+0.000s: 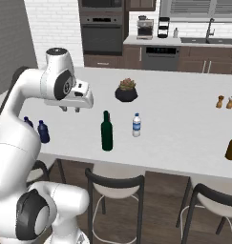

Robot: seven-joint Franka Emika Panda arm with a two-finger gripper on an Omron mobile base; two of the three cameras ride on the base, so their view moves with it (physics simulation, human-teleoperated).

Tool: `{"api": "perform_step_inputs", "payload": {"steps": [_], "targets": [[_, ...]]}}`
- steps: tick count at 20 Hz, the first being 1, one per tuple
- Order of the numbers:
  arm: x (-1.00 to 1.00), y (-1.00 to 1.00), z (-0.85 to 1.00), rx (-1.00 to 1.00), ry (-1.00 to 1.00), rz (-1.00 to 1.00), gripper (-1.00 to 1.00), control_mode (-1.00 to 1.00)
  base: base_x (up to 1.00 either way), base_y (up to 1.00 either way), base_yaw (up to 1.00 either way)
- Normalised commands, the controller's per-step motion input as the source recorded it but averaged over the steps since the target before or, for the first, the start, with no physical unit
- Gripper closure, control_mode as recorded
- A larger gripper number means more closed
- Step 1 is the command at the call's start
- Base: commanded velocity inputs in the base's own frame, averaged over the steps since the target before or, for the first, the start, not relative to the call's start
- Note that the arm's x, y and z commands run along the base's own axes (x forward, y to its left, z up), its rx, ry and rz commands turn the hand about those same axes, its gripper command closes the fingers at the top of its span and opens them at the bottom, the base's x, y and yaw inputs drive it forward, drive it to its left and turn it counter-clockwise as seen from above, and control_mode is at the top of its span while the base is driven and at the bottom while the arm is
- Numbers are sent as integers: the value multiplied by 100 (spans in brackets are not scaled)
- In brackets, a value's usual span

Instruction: Move the plastic bottles in the middle to the plastics group, and the glass bottles in the middle to the glass group.

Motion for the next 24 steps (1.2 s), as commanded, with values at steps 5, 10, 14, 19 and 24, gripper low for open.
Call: {"api": "perform_step_inputs", "payload": {"steps": [5,10,14,19,24], "targets": [[-16,-42,0,0,-2,4,-100,-100,0,0,0],[-5,-74,-9,0,-9,3,-100,-100,0,0,0],[0,-63,-27,0,-18,1,-100,-100,0,0,0],[17,-16,-21,1,-27,0,-100,-100,0,0,0],[42,-12,-4,8,-23,0,-100,-100,0,0,0]]}}
